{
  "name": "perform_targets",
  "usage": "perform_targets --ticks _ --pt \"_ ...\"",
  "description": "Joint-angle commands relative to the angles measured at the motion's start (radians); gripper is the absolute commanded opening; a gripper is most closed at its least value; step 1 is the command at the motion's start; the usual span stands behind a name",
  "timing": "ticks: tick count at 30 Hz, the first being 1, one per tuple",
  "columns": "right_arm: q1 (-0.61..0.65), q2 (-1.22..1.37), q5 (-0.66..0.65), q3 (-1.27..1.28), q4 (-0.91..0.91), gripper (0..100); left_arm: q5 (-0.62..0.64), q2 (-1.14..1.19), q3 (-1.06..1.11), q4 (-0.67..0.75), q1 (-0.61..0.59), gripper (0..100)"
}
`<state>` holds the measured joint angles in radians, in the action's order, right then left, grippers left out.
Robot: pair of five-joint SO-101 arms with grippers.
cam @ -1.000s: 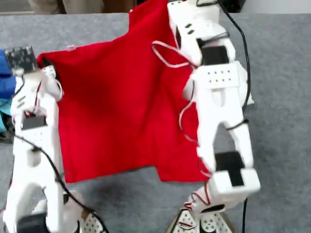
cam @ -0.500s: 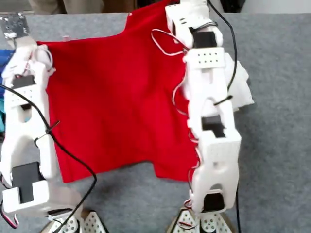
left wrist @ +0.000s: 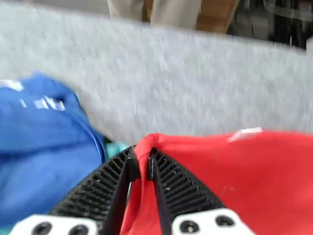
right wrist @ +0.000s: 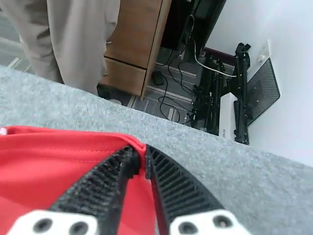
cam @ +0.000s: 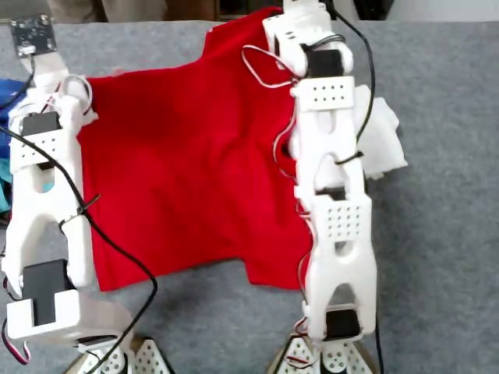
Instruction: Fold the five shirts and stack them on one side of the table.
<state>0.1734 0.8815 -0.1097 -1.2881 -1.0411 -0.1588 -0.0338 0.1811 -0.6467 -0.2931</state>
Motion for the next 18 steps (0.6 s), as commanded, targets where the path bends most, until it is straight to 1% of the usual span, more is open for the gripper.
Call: perform_targets --ticks 1,3,4,7,9,10,14,18 --pt "-0.013 -0.013 -0.100 -0.166 -0.195 0.1 -0.068 -0.012 -0.101 -0.233 0.028 2" --pt "0.002 -0.013 -0.160 -0.231 -0.334 0.1 -0.103 -0.012 -0.141 -0.354 0.029 2" --pt "0.012 -0.013 -0.189 -0.262 -0.407 0.1 -0.101 -0.012 -0.157 -0.396 0.025 2" --pt "0.033 -0.013 -0.273 -0.354 -0.617 0.1 -0.106 -0.012 -0.203 -0.489 0.009 2" --pt "0.044 -0.016 -0.298 -0.380 -0.718 0.1 -0.106 -0.024 -0.239 -0.554 -0.002 2" --pt "0.044 -0.018 -0.301 -0.378 -0.743 0.1 -0.106 -0.038 -0.247 -0.578 -0.006 2" --pt "0.016 -0.019 -0.304 -0.372 -0.747 0.1 -0.109 -0.136 -0.218 -0.635 -0.012 2" --pt "0.016 -0.071 -0.328 -0.343 -0.752 0.1 -0.157 -0.275 -0.074 -0.635 -0.008 2"
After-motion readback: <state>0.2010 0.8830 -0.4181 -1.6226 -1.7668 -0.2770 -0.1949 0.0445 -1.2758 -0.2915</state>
